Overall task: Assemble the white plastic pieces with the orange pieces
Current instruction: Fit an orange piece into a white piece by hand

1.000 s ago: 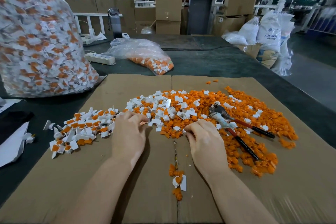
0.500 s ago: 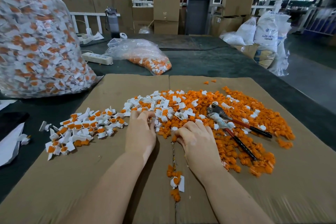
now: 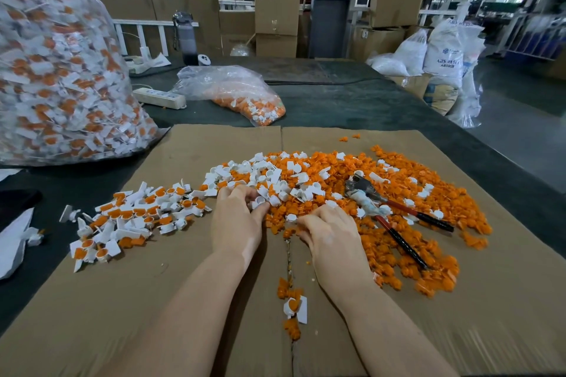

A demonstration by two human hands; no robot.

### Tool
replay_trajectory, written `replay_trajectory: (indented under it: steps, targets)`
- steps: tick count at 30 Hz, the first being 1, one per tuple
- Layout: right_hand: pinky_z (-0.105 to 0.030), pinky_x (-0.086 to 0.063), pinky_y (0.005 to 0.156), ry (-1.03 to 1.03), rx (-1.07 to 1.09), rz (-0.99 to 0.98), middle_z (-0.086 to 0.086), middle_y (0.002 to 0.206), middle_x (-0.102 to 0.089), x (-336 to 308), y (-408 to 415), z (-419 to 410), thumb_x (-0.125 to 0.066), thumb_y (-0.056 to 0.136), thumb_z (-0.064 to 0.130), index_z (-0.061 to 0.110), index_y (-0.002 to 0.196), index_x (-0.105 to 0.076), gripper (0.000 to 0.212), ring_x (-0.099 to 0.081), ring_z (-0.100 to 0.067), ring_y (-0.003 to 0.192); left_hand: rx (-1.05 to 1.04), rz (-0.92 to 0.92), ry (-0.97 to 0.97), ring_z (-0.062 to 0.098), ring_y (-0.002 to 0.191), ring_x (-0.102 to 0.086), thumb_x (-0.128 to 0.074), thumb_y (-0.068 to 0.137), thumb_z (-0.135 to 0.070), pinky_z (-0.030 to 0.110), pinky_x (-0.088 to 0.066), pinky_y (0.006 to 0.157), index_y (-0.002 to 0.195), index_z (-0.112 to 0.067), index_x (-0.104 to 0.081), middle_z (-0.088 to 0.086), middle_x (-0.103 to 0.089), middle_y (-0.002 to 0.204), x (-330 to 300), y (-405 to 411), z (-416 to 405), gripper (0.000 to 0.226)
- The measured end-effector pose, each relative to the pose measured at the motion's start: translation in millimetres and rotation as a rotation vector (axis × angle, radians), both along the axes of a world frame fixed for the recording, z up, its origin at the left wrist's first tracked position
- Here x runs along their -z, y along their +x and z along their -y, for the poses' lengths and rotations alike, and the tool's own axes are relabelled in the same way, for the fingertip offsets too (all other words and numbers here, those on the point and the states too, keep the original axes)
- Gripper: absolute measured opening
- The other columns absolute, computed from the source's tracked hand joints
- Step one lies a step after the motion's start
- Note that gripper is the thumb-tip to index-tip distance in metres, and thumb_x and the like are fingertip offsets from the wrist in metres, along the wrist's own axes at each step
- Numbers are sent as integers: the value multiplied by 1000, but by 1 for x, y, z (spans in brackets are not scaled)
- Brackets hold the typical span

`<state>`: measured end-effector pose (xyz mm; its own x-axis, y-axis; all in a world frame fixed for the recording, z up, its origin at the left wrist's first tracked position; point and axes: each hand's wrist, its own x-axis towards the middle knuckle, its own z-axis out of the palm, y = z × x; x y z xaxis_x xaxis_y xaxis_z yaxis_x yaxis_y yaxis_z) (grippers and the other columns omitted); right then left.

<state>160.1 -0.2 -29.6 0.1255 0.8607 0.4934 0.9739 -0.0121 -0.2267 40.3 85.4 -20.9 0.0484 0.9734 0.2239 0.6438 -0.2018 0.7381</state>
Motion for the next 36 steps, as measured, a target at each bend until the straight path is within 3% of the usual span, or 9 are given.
replay_trajectory:
  steps: [4,9,17,21,25,32,36]
  targets:
    - [-32,-41,81,-52,-13,16,-3,96,-58,-1,0,0,-59,89,6,14,94,-65,12,-51,-21,94,23,54,8,14,84,-52,-68,84,-22,23,-36,69,91,-24,-55,0,-57,98,2,-1,3,15]
    - [-34,-45,63,13,17,32,-3,82,-64,-4,-3,1,-77,71,2,13,87,-69,21,-59,-24,79,21,190,17,8,77,-53,-71,82,-20,17,-37,61,89,-24,-55,-5,-58,86,1,-2,7,18]
    - [-34,-46,64,47,15,47,-2,81,-62,-3,-1,3,-77,70,1,15,81,-65,21,-58,-22,78,94,315,36,3,73,-56,-71,82,-21,9,-41,58,87,-30,-60,-8,-60,82,-3,10,25,14]
    - [-33,-47,70,186,-25,-153,-1,84,-63,-4,2,5,-66,80,-2,12,88,-65,16,-57,-20,81,204,284,4,-3,71,-56,-70,83,-19,1,-41,62,98,-28,-63,-13,-59,81,0,13,31,19]
    - [-20,-49,72,196,-40,-393,1,85,-66,-5,6,6,-62,86,3,9,93,-67,10,-60,-12,82,275,306,-64,3,70,-54,-73,79,-12,5,-42,63,102,-24,-62,-8,-58,77,0,9,31,28]
    - [-8,-44,68,257,-88,-728,12,78,-63,-11,10,10,-65,84,4,18,84,-68,14,-59,-2,79,280,312,-43,-2,73,-61,-67,85,-17,8,-46,65,80,-29,-60,-11,-65,77,0,9,32,15]
    - [-9,-46,67,240,-119,-808,12,75,-65,-11,10,10,-64,85,2,19,83,-68,17,-61,-1,77,280,310,6,1,74,-63,-61,90,-20,17,-49,68,82,-29,-57,-9,-66,73,1,9,35,13]
